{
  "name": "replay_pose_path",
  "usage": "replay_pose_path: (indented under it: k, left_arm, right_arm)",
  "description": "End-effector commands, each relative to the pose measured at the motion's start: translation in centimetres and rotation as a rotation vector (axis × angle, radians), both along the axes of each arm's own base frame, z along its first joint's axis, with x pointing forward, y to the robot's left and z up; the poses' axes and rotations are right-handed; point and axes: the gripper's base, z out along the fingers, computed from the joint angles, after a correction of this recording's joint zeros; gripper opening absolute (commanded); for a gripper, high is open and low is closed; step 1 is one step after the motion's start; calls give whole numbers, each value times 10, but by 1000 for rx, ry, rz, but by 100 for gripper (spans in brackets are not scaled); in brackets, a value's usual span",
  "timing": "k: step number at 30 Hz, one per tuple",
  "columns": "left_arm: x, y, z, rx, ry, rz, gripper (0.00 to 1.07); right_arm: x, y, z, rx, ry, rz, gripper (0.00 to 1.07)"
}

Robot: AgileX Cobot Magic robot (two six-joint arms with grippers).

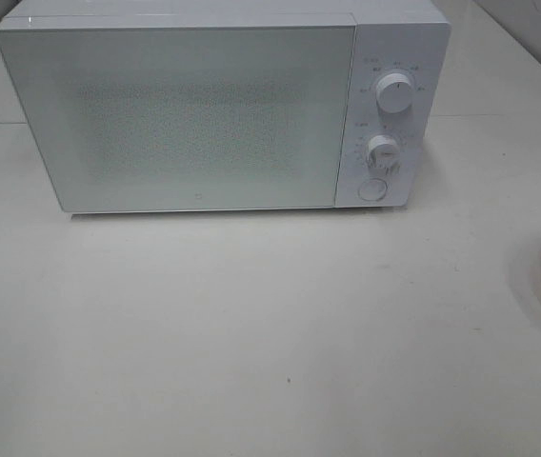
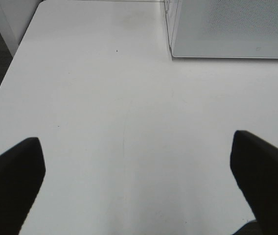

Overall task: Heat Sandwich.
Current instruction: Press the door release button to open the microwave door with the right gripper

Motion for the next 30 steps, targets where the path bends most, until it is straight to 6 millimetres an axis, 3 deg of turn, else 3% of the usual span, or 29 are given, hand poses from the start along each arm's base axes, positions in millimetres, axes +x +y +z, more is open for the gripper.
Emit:
replay_pose_path:
  k: [1,18,30]
  left_arm:
    - [-3,0,0,-4,-29,0,98]
    - [-3,0,0,-4,-29,0,98]
    - [-3,0,0,-4,-29,0,98]
  right_arm:
    - [-4,0,1,2,-40,-7,75]
    - [1,1,2,17,-6,-3,75]
    - [40,2,18,22,68,10,75]
